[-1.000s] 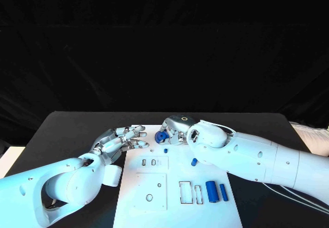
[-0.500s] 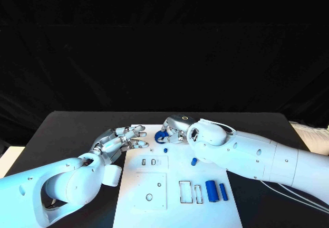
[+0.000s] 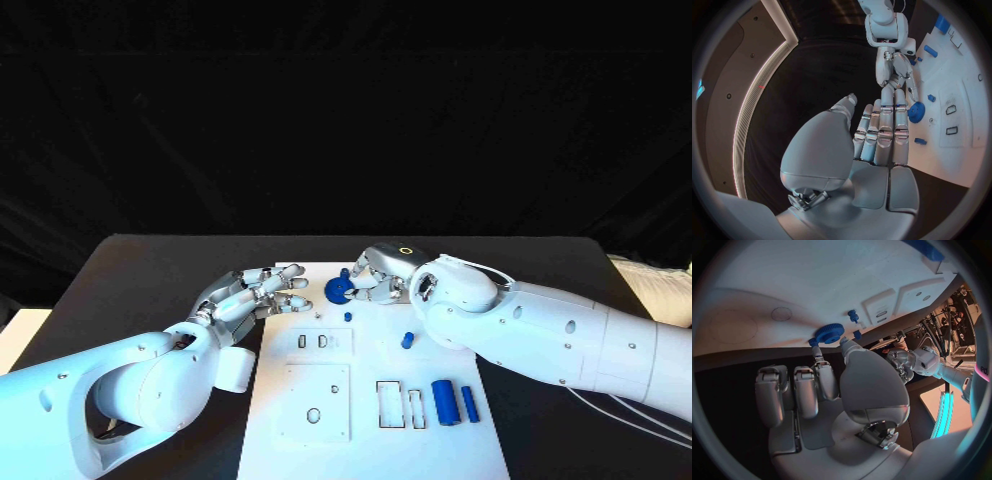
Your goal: Assemble the parts on the task board
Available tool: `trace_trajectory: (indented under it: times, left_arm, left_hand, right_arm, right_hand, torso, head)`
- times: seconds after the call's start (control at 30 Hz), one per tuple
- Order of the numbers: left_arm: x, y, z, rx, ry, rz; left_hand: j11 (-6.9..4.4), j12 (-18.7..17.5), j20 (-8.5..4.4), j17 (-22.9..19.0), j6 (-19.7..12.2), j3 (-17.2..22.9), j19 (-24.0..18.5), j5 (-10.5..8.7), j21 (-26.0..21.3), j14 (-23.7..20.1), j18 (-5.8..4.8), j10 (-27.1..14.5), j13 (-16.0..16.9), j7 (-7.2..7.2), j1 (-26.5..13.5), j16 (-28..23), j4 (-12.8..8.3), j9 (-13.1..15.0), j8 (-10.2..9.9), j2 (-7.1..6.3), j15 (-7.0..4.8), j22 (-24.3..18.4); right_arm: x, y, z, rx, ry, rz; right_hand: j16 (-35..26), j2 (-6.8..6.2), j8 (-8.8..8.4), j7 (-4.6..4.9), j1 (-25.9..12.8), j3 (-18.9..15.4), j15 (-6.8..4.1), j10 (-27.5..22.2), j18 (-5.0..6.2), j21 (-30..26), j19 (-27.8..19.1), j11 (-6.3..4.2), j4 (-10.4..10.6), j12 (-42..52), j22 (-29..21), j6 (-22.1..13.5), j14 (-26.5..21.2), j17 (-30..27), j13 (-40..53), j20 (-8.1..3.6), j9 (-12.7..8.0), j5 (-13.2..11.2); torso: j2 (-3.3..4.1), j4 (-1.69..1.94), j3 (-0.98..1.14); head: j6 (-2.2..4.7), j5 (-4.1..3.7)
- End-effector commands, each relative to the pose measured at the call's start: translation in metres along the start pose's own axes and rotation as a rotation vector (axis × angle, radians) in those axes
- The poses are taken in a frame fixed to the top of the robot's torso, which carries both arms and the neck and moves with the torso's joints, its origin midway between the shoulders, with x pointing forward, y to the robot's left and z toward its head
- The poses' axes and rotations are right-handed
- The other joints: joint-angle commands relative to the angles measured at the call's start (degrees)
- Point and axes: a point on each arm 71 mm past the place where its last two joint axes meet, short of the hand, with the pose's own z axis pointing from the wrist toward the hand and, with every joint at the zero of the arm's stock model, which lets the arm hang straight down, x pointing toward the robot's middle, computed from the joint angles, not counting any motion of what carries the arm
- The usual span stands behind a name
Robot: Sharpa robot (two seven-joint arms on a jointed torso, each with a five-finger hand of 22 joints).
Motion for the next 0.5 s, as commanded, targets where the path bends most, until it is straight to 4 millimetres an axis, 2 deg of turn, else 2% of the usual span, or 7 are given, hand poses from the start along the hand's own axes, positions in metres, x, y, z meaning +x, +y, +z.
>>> trace_trajectory:
  times: [0.03, 0.07, 0.3, 0.37, 0.4, 0.43, 0.5]
  left_arm:
    - [0.002, -0.001, 0.0, 0.004, 0.02, -0.008]
    - [0.002, -0.001, 0.0, 0.005, 0.02, -0.006]
    - [0.002, -0.001, 0.001, 0.009, 0.025, 0.004]
    - [0.002, -0.001, 0.001, 0.01, 0.025, 0.005]
    - [0.001, -0.001, 0.001, 0.01, 0.025, 0.005]
    - [0.001, -0.001, 0.001, 0.01, 0.026, 0.005]
    - [0.002, -0.001, 0.002, 0.01, 0.027, 0.005]
  left_hand:
    - [0.11, -0.3, 0.21, 0.1, -0.3, -0.1, -0.2, -0.2, -0.2, -0.5, 0.63, -0.2, 0.0, 0.12, 0.0, -0.3, -0.3, 0.0, -0.3, 0.39, 0.05, -0.1]
    - [0.11, -0.3, 0.21, 0.1, -0.3, -0.1, -0.2, -0.2, -0.2, -0.5, 0.63, -0.2, 0.0, 0.12, 0.0, -0.3, -0.3, 0.0, -0.3, 0.39, 0.05, -0.1]
    - [0.13, -0.3, 0.22, 0.1, -0.3, -0.1, -0.2, -0.21, -0.3, -0.5, 0.62, -0.3, 0.0, 0.13, 0.0, -0.3, -0.3, 0.0, -0.4, 0.39, 0.07, -0.1]
    - [0.13, -0.3, 0.22, 0.1, -0.3, -0.1, -0.2, -0.21, -0.3, -0.5, 0.62, -0.3, 0.0, 0.13, 0.0, -0.3, -0.3, 0.0, -0.4, 0.39, 0.07, -0.1]
    - [0.13, -0.3, 0.22, 0.1, -0.3, -0.1, -0.2, -0.21, -0.3, -0.5, 0.62, -0.3, 0.0, 0.13, 0.0, -0.3, -0.3, 0.0, -0.4, 0.39, 0.07, -0.1]
    - [0.13, -0.3, 0.22, 0.1, -0.3, -0.1, -0.2, -0.21, -0.3, -0.5, 0.62, -0.3, 0.0, 0.13, 0.0, -0.3, -0.3, 0.0, -0.4, 0.39, 0.07, -0.1]
    - [0.13, -0.3, 0.22, 0.1, -0.3, -0.1, -0.2, -0.21, -0.3, -0.5, 0.62, -0.3, 0.0, 0.13, 0.0, -0.3, -0.3, 0.0, -0.4, 0.39, 0.07, -0.1]
  right_arm:
    - [-0.012, -0.005, -0.009, -0.036, -0.119, 0.064]
    - [-0.015, -0.009, -0.013, -0.035, -0.127, 0.077]
    - [-0.026, -0.053, -0.045, 0.003, -0.096, 0.185]
    - [-0.029, -0.068, -0.053, 0.018, -0.086, 0.216]
    - [-0.03, -0.075, -0.057, 0.026, -0.084, 0.228]
    - [-0.031, -0.084, -0.062, 0.038, -0.083, 0.244]
    - [-0.033, -0.1, -0.071, 0.062, -0.083, 0.275]
  right_hand:
    - [0.2, 0.0, 0.21, -0.1, 1.2, 0.1, 0.28, 1.3, -1.05, 0.4, 4.5, 0.01, -0.6, 0.0, 12.3, 0.4, 5.3, 11.7, 7.6, 0.24, 0.0, 0.4]
    - [0.2, -0.03, 0.2, -0.11, 1.4, 0.1, 0.28, 1.3, -1.05, 0.4, 4.5, 0.0, -0.7, 0.0, 12.3, 0.4, 5.3, 11.7, 7.6, 0.23, 0.0, 0.5]
    - [0.2, -0.72, 0.39, -0.32, 3.9, 0.6, 0.11, 1.3, -1.1, 0.5, 4.6, -0.2, -2.3, -0.2, 12.5, 1.3, 5.3, 11.7, 7.6, 0.11, 0.1, 0.2]
    - [0.2, -1.55, 0.47, -0.42, 5.7, 0.7, 0.01, 1.2, -1.09, 0.5, 4.6, -0.33, -3.7, -0.4, 12.5, 1.8, 5.3, 11.8, 7.5, 0.03, 0.2, -0.1]
    - [0.2, -2.76, 0.41, -0.44, 7.6, 0.5, -0.04, 1.2, -1.07, 0.5, 4.6, -0.38, -5.3, -0.4, 12.4, 1.8, 5.3, 11.9, 7.5, -0.03, 0.2, -0.3]
    - [0.3, -3.34, 0.35, -0.43, 8.6, 0.3, -0.06, 1.2, -1.07, 0.5, 4.6, -0.36, -6.2, -0.4, 12.4, 1.8, 5.3, 11.9, 7.5, -0.06, 0.1, 0.0]
    - [0.3, -3.83, 0.28, -0.39, 9.9, 0.0, -0.05, 1.1, -1.07, 0.4, 4.5, -0.36, -7.4, -0.6, 12.4, 1.8, 5.3, 11.9, 7.5, -0.09, 0.1, 0.3]
  torso:
    - [-0.02, -0.11, 0.01]
    - [-0.03, -0.08, -0.01]
    - [-0.07, -0.61, 0.09]
    - [-0.07, -0.79, 0.13]
    - [-0.09, -0.89, 0.14]
    - [-0.1, -0.97, 0.16]
    - [-0.09, -1.15, 0.25]
  head:
    - [0.2, -0.13]
    - [0.28, -0.18]
    - [0.52, -0.5]
    - [0.59, -0.76]
    - [0.61, -0.87]
    - [0.65, -0.88]
    - [0.71, -0.82]
